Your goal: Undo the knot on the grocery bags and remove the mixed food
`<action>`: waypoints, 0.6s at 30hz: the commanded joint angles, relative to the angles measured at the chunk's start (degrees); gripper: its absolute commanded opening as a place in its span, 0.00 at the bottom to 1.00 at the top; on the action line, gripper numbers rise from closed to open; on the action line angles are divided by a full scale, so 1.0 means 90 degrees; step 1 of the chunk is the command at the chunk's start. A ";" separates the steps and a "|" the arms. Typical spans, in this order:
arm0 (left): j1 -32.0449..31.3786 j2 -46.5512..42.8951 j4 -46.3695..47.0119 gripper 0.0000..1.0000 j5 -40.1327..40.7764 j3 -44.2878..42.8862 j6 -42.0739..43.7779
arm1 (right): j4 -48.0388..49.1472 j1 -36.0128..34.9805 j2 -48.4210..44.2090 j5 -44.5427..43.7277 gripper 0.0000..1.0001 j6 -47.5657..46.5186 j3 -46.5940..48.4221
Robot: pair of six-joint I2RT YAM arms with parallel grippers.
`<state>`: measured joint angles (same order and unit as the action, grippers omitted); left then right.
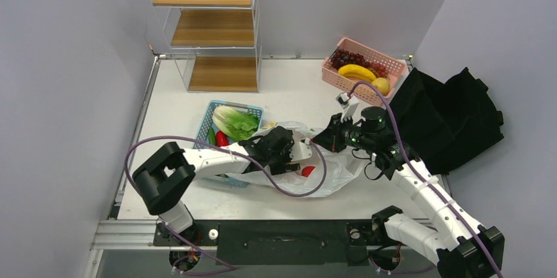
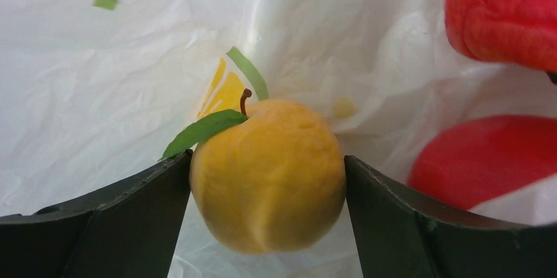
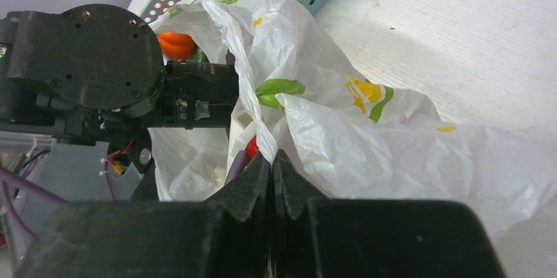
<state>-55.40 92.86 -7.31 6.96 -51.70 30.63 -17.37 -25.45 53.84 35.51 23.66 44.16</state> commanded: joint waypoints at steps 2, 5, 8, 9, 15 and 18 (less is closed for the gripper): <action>0.0044 0.0592 0.0139 0.82 0.0272 -0.0384 -0.0200 | 0.0248 0.0023 -0.0102 0.0140 0.00 -0.0053 0.0005; 0.0151 0.0360 0.0391 0.73 0.0104 -0.0279 -0.0384 | 0.0169 0.0039 -0.0105 0.0103 0.00 -0.0195 0.0014; 0.0323 -0.0481 0.0931 0.54 -0.0556 0.0004 -0.0479 | 0.0086 0.0098 -0.0041 0.0085 0.00 -0.0237 0.0042; 0.0363 -0.0682 0.1052 0.53 -0.0772 0.0208 -0.0521 | 0.0090 0.0106 -0.0020 0.0062 0.00 -0.0236 0.0043; 0.0501 -0.2473 0.2074 0.55 -0.2055 0.0885 -0.0726 | 0.0132 0.0131 0.0068 -0.0246 0.00 -0.0187 0.0106; 0.0443 -0.2780 0.2145 0.58 -0.2265 0.0833 -0.0767 | 0.0134 0.0205 0.0119 -0.0363 0.00 -0.0090 0.0138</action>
<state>-50.89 71.96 4.45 -6.46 -44.01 25.61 -18.48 -24.38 54.24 34.02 22.22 43.81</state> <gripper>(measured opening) 0.679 0.003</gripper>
